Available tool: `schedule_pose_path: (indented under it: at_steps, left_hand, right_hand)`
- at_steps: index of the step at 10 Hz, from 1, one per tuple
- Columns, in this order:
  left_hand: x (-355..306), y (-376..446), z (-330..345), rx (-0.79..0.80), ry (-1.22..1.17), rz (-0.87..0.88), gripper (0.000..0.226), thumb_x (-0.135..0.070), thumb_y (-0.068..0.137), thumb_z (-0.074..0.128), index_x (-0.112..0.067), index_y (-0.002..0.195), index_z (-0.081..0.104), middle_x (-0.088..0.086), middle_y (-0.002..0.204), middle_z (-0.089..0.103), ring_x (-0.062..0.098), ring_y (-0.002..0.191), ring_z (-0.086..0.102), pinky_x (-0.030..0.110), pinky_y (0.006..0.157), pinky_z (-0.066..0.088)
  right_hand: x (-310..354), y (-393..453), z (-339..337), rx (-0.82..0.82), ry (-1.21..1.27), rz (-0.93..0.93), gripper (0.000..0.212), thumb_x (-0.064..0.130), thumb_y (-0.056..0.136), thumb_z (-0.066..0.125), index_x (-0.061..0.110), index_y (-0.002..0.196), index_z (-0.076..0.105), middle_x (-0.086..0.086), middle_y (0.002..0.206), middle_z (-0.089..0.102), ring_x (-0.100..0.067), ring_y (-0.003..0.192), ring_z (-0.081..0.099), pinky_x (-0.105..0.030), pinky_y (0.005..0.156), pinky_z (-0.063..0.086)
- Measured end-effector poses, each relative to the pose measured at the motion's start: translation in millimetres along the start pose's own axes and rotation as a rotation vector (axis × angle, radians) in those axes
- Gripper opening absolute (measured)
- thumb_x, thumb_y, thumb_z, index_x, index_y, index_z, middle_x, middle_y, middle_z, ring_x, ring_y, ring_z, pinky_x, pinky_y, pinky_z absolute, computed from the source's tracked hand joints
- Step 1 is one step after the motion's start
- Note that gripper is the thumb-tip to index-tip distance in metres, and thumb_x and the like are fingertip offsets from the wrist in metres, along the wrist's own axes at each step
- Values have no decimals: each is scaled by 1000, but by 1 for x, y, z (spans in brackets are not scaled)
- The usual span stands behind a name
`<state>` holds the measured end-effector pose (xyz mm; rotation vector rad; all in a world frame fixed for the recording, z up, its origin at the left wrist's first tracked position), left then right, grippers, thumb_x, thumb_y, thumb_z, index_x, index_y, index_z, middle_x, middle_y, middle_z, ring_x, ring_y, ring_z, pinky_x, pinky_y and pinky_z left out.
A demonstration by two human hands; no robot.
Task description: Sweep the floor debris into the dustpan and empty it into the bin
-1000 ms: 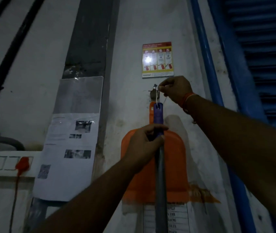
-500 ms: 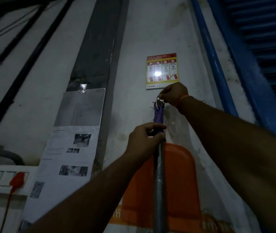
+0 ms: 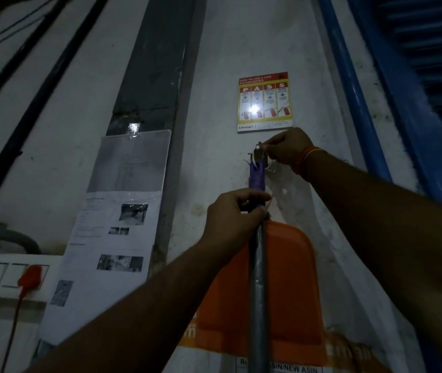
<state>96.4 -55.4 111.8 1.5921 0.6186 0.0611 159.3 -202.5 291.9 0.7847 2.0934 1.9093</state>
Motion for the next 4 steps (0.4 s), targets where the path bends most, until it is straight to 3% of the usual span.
schedule_pose_path:
  at_steps: [1, 2, 3, 4]
  left_hand:
    - [-3, 0, -1, 11, 23, -4, 28, -14, 92, 72, -28, 115, 75, -8, 118, 65, -5, 99, 55, 41, 100, 57]
    - [-6, -1, -2, 48, 63, -12, 28, -12, 93, 72, -26, 117, 75, 0, 133, 65, -2, 99, 58, 28, 94, 58]
    - [-6, 0, -5, 80, 77, -39, 26, -11, 93, 72, -25, 115, 75, 0, 131, 67, 9, 113, 62, 30, 98, 57]
    - [-4, 1, -9, 97, 116, -65, 25, -13, 92, 73, -27, 113, 74, -2, 127, 69, 10, 112, 64, 36, 99, 57]
  right_hand:
    - [3, -7, -1, -10, 46, 4, 18, 12, 85, 72, 4, 101, 74, 3, 68, 64, -7, 62, 59, -14, 56, 49]
    - [7, -16, -2, 16, 77, 30, 21, 7, 83, 72, 5, 103, 74, 1, 76, 67, -9, 72, 63, -14, 59, 52]
    - [5, -21, -1, 22, 112, 66, 20, 9, 81, 73, 7, 101, 74, -5, 85, 71, -16, 79, 68, -26, 73, 59]
    - [6, -29, -5, -6, 142, 120, 15, 14, 83, 73, 9, 97, 75, -4, 81, 71, -15, 73, 70, -22, 63, 58]
Point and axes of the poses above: each hand's wrist, its own y-axis towards the middle knuckle, its own z-axis out of the palm, x = y × z, the point moved 3 cm from there along y, towards the middle knuckle
